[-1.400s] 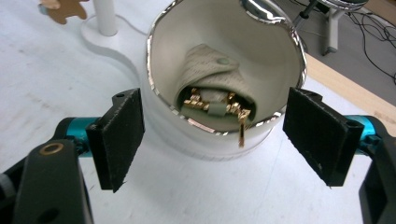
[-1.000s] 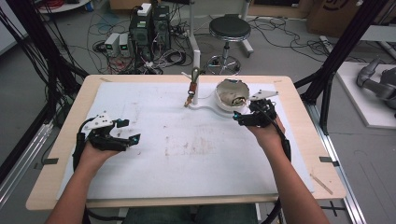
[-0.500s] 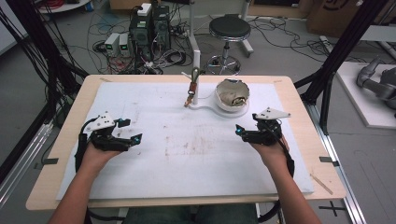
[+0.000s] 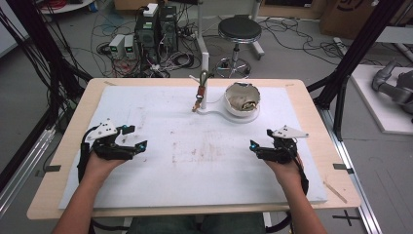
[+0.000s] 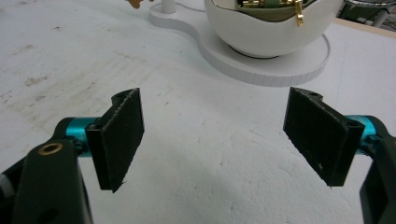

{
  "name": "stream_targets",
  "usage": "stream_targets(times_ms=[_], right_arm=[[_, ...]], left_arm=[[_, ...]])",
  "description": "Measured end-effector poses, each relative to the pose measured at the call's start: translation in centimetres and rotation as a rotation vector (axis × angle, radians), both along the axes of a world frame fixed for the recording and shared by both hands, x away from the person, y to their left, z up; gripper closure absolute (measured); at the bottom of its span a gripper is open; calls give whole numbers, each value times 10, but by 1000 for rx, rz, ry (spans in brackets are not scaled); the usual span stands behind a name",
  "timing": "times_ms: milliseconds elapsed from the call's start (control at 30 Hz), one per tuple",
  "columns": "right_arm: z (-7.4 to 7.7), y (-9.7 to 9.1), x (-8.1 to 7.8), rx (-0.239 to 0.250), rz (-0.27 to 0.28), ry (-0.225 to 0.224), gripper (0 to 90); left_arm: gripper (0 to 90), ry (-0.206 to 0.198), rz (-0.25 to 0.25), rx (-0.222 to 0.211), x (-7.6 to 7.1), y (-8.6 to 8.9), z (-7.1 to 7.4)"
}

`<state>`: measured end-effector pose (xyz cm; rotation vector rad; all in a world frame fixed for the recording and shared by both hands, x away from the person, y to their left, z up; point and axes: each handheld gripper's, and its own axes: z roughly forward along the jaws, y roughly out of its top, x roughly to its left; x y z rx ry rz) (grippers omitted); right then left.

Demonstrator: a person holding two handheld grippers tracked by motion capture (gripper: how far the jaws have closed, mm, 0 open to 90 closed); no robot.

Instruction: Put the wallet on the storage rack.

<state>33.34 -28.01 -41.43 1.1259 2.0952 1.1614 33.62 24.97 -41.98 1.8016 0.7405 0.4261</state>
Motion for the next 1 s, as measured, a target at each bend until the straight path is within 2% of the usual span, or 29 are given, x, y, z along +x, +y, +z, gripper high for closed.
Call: stream_targets(times_ms=[300, 567, 1000], right_arm=[[-5, -11, 2, 0, -17, 3, 208], [-6, -15, -3, -12, -26, 4, 208], [-8, -17, -1, -10, -40, 18, 208]], left_arm=[[179, 14, -9, 5, 5, -4, -4], [179, 20, -7, 0, 7, -6, -4], [179, 25, -9, 0, 7, -6, -5]])
